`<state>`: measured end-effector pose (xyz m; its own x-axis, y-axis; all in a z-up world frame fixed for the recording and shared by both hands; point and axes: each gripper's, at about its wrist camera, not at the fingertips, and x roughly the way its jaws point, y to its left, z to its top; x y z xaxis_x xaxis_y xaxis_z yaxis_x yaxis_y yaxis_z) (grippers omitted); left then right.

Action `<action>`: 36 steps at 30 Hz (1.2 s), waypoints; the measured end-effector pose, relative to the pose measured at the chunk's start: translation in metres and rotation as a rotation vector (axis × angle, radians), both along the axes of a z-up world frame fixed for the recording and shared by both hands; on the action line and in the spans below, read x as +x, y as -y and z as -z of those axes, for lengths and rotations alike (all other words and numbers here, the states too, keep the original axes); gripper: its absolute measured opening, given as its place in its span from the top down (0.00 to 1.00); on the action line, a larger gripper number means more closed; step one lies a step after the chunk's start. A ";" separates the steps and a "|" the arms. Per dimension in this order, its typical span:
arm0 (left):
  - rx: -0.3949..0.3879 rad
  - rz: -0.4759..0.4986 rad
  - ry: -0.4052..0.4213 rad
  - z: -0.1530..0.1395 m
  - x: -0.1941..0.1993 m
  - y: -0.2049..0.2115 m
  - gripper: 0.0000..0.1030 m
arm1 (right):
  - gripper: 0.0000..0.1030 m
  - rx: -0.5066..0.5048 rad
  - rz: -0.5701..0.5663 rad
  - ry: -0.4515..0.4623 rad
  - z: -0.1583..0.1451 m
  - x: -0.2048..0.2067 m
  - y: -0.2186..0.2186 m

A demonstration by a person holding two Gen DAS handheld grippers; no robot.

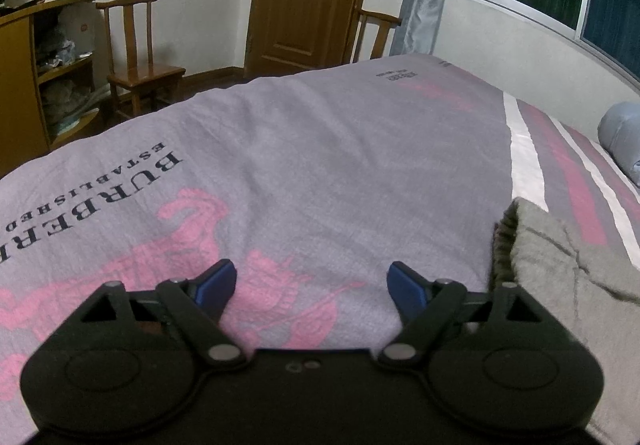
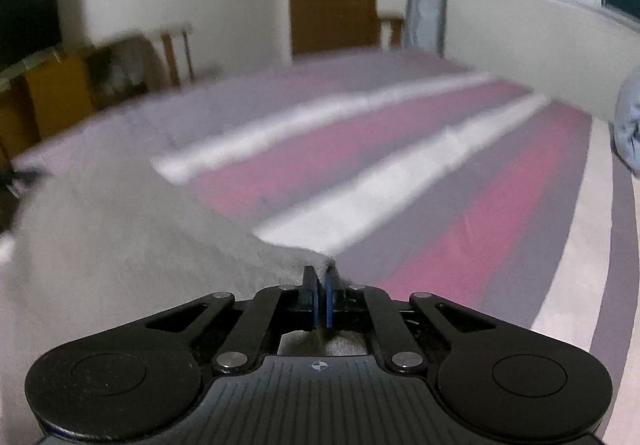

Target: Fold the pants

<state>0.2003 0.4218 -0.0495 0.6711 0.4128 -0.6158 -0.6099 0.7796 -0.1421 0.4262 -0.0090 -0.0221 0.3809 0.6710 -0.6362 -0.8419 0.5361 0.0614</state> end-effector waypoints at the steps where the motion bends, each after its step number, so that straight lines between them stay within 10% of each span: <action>1: 0.000 0.000 -0.002 0.000 0.000 0.000 0.25 | 0.96 -0.025 0.000 -0.014 0.009 0.000 -0.003; 6: -0.002 0.002 -0.005 -0.006 -0.002 0.000 0.28 | 0.66 0.051 0.122 0.009 -0.004 -0.006 0.015; 16: 0.073 0.092 0.111 -0.047 -0.005 0.064 0.28 | 0.67 0.077 0.301 -0.036 -0.016 -0.066 0.122; 21: 0.099 0.198 -0.045 -0.028 0.025 0.097 0.24 | 0.67 -0.078 0.506 0.006 -0.005 -0.077 0.150; 32: 0.093 0.172 0.061 -0.035 -0.004 0.116 0.24 | 0.67 0.133 0.654 0.010 -0.040 -0.162 0.272; 36: 0.057 0.193 -0.113 -0.012 0.019 0.131 0.19 | 0.67 0.013 0.722 -0.079 -0.004 -0.168 0.294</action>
<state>0.2193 0.2910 -0.0375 0.6695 0.3196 -0.6706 -0.4578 0.8884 -0.0336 0.2580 -0.3029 -0.0186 0.6848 0.2778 -0.6737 -0.2714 0.9552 0.1180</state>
